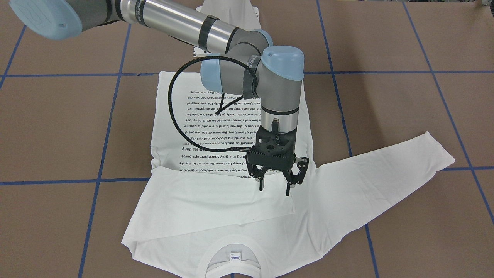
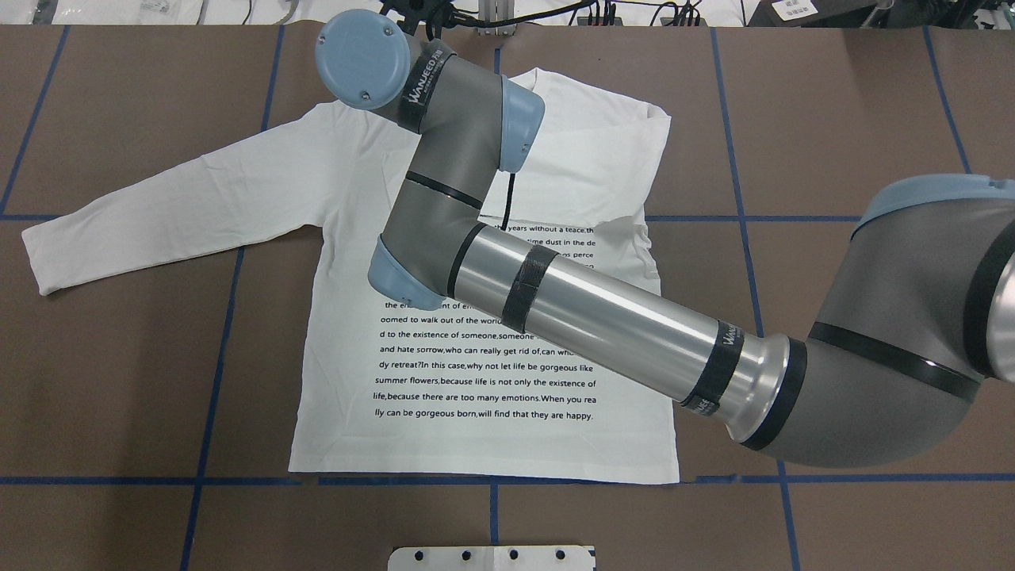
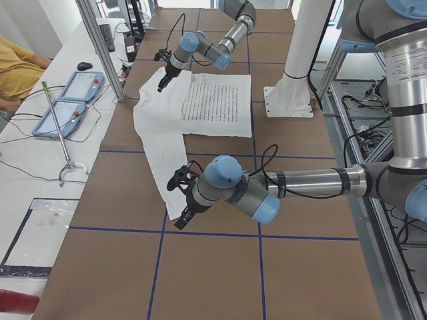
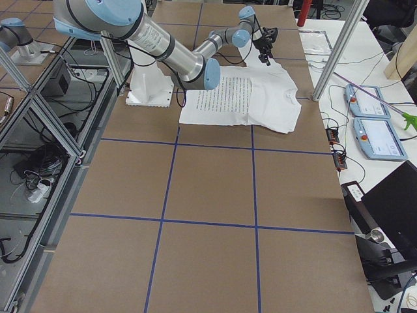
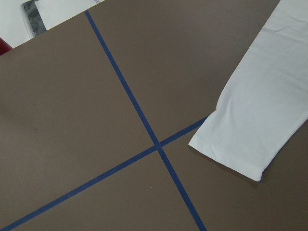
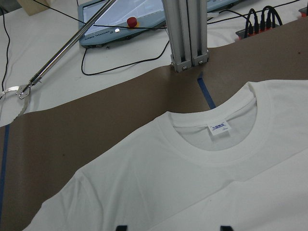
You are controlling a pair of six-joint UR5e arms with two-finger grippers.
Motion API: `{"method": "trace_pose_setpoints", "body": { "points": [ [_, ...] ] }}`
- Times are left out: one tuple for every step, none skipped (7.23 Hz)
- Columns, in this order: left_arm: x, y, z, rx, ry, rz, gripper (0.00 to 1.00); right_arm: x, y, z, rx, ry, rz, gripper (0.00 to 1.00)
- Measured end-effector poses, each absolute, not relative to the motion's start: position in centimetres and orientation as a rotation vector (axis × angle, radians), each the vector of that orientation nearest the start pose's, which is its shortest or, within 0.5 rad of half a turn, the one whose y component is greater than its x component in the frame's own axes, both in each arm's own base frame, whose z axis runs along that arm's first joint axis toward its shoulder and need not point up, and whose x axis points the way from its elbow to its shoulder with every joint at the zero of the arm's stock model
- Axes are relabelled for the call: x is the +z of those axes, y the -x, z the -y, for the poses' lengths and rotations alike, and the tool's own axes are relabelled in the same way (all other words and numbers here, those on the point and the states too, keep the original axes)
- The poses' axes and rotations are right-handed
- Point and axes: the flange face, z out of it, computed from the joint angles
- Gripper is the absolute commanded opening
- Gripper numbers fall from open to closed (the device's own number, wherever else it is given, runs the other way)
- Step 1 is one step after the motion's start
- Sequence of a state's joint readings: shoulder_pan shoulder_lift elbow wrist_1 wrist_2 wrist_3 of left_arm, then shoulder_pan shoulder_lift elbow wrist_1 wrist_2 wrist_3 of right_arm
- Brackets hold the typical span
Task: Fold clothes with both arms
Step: 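Carry the sleeve with the right gripper across the shirt toward the collar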
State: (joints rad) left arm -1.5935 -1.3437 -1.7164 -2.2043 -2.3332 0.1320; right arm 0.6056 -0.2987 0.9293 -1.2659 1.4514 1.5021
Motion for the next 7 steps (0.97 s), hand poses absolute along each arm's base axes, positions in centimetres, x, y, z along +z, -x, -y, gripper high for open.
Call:
{"method": "trace_pose_setpoints", "body": {
  "points": [
    [61.5, 7.4, 41.8, 0.314, -0.587, -0.701, 1.0, 3.1, 62.0, 61.5, 0.551, -0.403, 0.863, 1.0],
    [60.6, 7.4, 42.6, 0.321, -0.605, -0.698, 1.0, 3.0, 61.5, 61.8, 0.54, -0.388, 0.854, 1.0],
    [59.2, 7.4, 44.2, 0.336, -0.642, -0.692, 1.0, 3.0, 60.7, 62.2, 0.514, -0.368, 0.834, 1.0],
    [57.8, 7.4, 45.9, 0.352, -0.685, -0.685, 1.0, 3.0, 59.0, 62.6, 0.473, -0.338, 0.817, 1.0],
    [57.2, 7.4, 46.9, 0.362, -0.716, -0.681, 1.0, 3.8, 56.8, 62.8, 0.428, -0.311, 0.811, 1.0],
    [57.4, 7.4, 47.1, 0.371, -0.742, -0.679, 1.0, 5.4, 54.1, 62.8, 0.378, -0.297, 0.818, 1.0],
    [58.2, 7.1, 46.8, 0.388, -0.768, -0.685, 1.0, 7.8, 51.0, 63.1, 0.318, -0.288, 0.828, 1.0]
  ]
}}
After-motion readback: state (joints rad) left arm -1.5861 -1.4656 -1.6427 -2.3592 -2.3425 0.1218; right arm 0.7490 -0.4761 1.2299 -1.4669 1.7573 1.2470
